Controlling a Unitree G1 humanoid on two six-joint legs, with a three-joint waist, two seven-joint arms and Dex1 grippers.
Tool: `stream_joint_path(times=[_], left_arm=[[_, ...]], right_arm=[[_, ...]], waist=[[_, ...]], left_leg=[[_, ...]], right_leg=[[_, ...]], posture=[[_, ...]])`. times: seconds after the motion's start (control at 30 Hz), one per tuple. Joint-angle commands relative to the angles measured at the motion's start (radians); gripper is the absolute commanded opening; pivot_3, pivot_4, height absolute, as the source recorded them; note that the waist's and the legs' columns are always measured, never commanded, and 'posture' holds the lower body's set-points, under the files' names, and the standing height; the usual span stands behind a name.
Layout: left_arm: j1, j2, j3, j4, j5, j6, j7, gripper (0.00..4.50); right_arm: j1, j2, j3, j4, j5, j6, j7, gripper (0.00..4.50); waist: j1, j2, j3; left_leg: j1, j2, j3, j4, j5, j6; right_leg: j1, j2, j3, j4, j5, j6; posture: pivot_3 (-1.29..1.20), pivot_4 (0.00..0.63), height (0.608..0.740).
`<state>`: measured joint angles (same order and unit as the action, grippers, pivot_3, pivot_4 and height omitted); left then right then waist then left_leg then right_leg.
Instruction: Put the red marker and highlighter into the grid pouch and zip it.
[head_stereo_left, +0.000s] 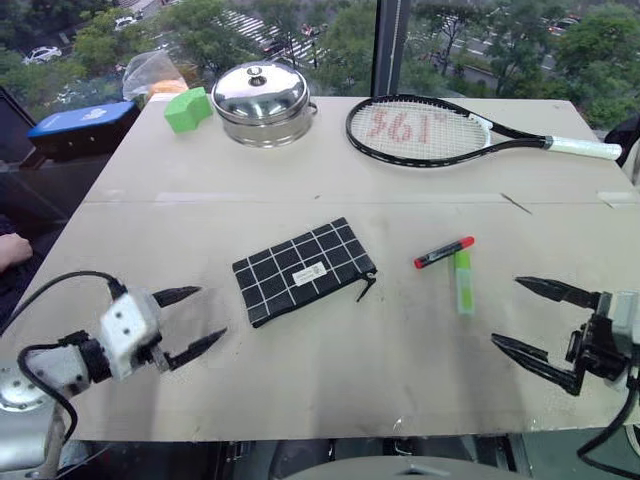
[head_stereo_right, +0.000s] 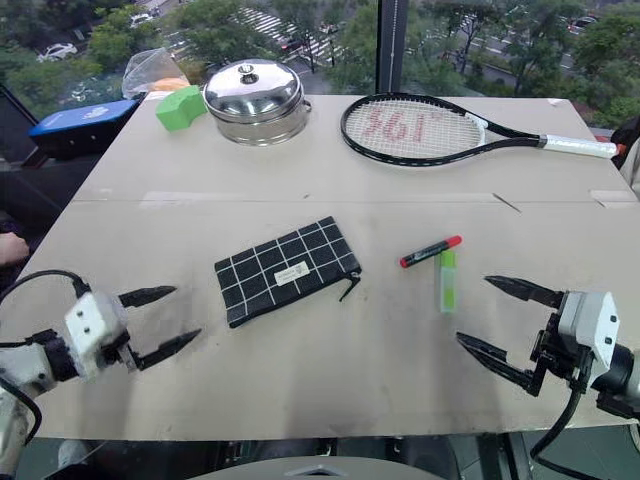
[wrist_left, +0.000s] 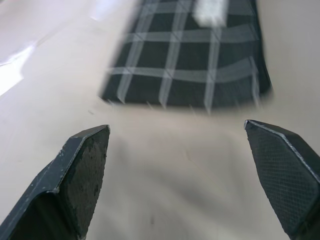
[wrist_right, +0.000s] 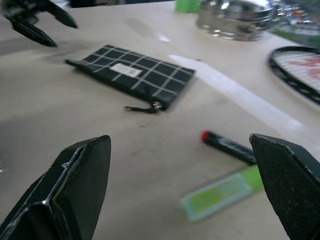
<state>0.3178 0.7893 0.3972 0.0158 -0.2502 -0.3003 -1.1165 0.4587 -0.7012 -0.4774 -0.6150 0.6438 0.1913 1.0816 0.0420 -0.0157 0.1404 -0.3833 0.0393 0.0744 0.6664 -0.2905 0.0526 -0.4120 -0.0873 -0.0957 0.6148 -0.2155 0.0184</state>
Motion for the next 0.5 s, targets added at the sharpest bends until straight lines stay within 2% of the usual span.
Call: stream_joint_path(times=[0.03,0.1,0.23,0.37,0.5], left_arm=[[-0.015,-0.016,-0.04,0.054,0.093,-0.23,0.036,4.39],[-0.04,-0.048,-0.084,0.061,0.173,-0.299,0.101,4.39],[-0.082,-0.087,-0.149,0.058,0.264,-0.332,0.199,4.39],[-0.151,-0.116,-0.221,0.063,0.366,-0.276,0.301,4.39],[-0.228,-0.118,-0.277,0.099,0.456,-0.239,0.383,4.39]], right_arm=[[0.015,-0.004,-0.01,-0.044,0.008,-0.007,-0.009,4.5],[0.015,-0.006,0.0,-0.079,0.011,0.013,-0.039,4.5],[0.003,-0.011,0.013,-0.123,0.017,0.046,-0.088,4.5],[-0.012,-0.018,0.016,-0.137,0.022,0.069,-0.116,4.5],[-0.023,-0.023,0.014,-0.142,0.029,0.082,-0.128,4.5]], waist=[[0.0,0.0,0.0],[0.0,-0.002,-0.001],[0.001,0.002,-0.005],[0.006,0.011,-0.01],[0.012,0.011,-0.01]], left_leg=[[0.0,0.0,0.0,0.0,0.0,0.0],[0.0,0.0,0.0,0.0,0.0,0.001],[0.0,-0.001,0.0,0.002,-0.001,0.001],[0.0,-0.001,0.0,0.002,0.0,0.001],[0.002,-0.001,0.0,0.002,0.0,0.002]], right_leg=[[0.0,0.0,0.0,0.0,0.0,0.0],[0.0,-0.001,0.0,0.0,0.0,0.0],[0.001,-0.002,0.001,-0.001,-0.001,0.003],[0.002,-0.002,0.0,0.0,0.0,0.001],[0.002,-0.001,-0.001,0.003,-0.002,0.004]], posture=[[0.0,0.15,0.74],[0.0,0.15,0.74],[0.0,0.15,0.74],[0.0,0.15,0.74],[0.0,0.15,0.74]])
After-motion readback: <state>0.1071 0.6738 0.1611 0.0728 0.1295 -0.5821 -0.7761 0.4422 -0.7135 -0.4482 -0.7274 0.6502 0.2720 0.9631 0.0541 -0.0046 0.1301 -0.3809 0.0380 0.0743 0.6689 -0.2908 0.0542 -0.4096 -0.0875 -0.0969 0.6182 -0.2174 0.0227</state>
